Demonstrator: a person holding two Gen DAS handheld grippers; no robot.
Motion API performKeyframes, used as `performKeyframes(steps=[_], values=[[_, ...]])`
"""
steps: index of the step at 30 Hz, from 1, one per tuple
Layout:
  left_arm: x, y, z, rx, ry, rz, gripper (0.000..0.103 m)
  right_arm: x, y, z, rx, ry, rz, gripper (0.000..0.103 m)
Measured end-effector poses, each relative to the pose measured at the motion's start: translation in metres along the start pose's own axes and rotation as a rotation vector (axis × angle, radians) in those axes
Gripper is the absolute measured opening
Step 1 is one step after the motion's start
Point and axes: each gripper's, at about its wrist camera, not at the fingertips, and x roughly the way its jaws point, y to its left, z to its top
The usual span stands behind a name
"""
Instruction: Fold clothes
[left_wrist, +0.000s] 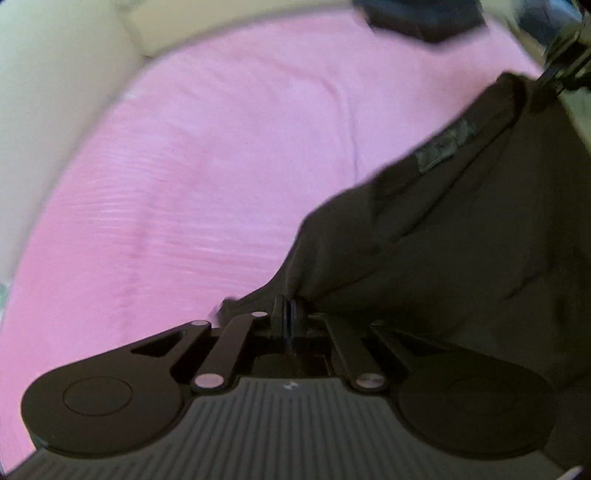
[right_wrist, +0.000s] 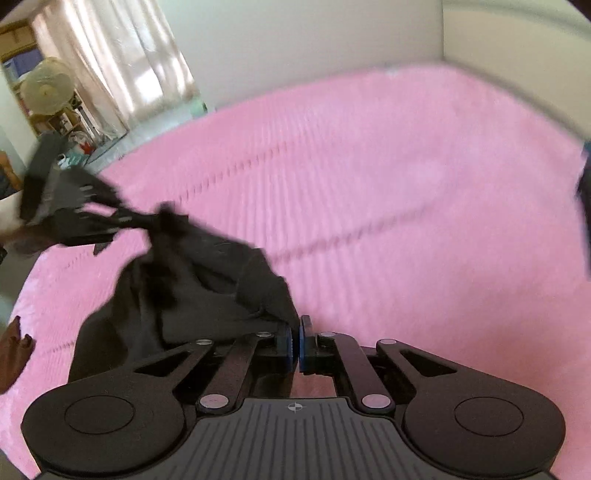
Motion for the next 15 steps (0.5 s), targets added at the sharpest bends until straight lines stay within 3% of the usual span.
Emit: performKeyframes(steps=[5, 8, 11, 15], values=[[-0.131, -0.007, 0.024, -0.101, -0.138, 0.092, 0.0, -0.088, 0.017, 0.057, -0.096, -0.14, -0.061, 0.001], [-0.186, -0.02, 0.036, -0.12, -0.221, 0.132, 0.0, -0.135, 0.039, 0.081, -0.162, -0.225, -0.096, 0.001], [-0.221, -0.041, 0.035, -0.117, -0.276, 0.145, 0.0, -0.175, 0.063, 0.081, -0.189, -0.293, -0.127, 0.001], [-0.268, -0.067, 0.015, -0.129, -0.367, 0.108, 0.0, -0.217, 0.105, 0.054, -0.202, -0.386, -0.21, 0.001]])
